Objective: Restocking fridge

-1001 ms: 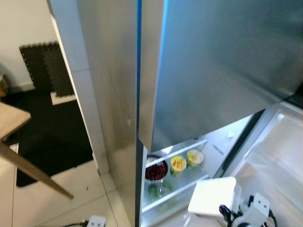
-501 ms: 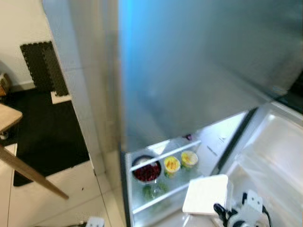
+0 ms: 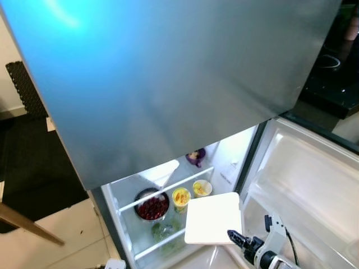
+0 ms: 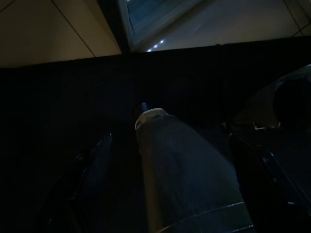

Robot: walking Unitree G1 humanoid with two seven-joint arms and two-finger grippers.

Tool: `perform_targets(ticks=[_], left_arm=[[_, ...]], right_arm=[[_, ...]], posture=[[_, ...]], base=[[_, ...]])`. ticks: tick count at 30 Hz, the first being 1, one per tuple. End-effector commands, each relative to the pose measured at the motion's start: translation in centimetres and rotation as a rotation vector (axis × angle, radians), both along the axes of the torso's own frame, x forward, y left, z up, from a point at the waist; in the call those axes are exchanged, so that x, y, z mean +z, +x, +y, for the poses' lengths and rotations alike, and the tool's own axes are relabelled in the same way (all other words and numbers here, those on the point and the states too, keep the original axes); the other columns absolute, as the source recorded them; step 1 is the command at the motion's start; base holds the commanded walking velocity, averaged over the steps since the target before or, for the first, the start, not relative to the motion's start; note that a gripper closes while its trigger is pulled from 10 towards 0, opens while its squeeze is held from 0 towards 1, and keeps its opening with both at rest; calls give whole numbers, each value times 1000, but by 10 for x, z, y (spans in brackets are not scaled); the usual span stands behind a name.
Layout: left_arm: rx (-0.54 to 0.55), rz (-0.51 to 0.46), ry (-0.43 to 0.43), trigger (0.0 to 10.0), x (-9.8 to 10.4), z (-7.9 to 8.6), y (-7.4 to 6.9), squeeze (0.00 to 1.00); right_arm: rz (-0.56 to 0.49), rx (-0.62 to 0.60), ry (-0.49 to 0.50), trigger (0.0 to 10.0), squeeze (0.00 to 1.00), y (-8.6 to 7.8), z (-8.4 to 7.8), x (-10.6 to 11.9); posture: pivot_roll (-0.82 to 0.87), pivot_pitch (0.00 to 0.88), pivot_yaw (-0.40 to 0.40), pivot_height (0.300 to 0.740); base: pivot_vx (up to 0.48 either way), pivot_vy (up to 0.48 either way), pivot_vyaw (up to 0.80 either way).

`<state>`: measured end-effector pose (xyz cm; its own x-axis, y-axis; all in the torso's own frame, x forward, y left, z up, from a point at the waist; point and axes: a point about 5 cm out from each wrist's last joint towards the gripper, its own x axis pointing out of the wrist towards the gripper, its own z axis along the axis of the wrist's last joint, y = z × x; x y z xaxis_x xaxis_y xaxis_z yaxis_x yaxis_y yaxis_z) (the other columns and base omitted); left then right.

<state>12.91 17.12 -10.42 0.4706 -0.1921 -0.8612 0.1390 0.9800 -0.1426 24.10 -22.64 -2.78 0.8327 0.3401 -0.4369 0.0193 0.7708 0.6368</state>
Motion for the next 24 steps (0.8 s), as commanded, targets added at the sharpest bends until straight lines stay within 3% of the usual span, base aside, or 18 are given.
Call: perform_targets(ticks=[1,5,16,22,23,24], left_arm=[[6,35,-6,10000,-4,-1,-10,0],[9,13,-12,10000,-2,1,-7,0],[-48,-56,-32,10000,4,-3,7,0],[-103,-183,-45,10000,16,-3,31,0],[-138,-247,-51,10000,23,-3,44,0],[-138,-247,-51,10000,23,-3,44,0]], right_arm=[[-93,-26,18,10000,0,17,-7,17],[-134,-24,75,10000,0,28,-3,26],[-114,15,145,10000,0,28,10,24],[-81,-63,192,10000,0,25,7,21],[-80,-79,227,10000,0,25,5,22],[-80,-79,227,10000,0,25,5,22]], posture=[[-106,0,-24,740],[-105,0,-22,740],[-105,0,-23,740],[-102,0,-25,740],[-102,0,-25,731],[-102,0,-25,731]], base=[[0,0,0],[0,0,0],[0,0,0],[0,0,0],[0,0,0],[0,0,0]])
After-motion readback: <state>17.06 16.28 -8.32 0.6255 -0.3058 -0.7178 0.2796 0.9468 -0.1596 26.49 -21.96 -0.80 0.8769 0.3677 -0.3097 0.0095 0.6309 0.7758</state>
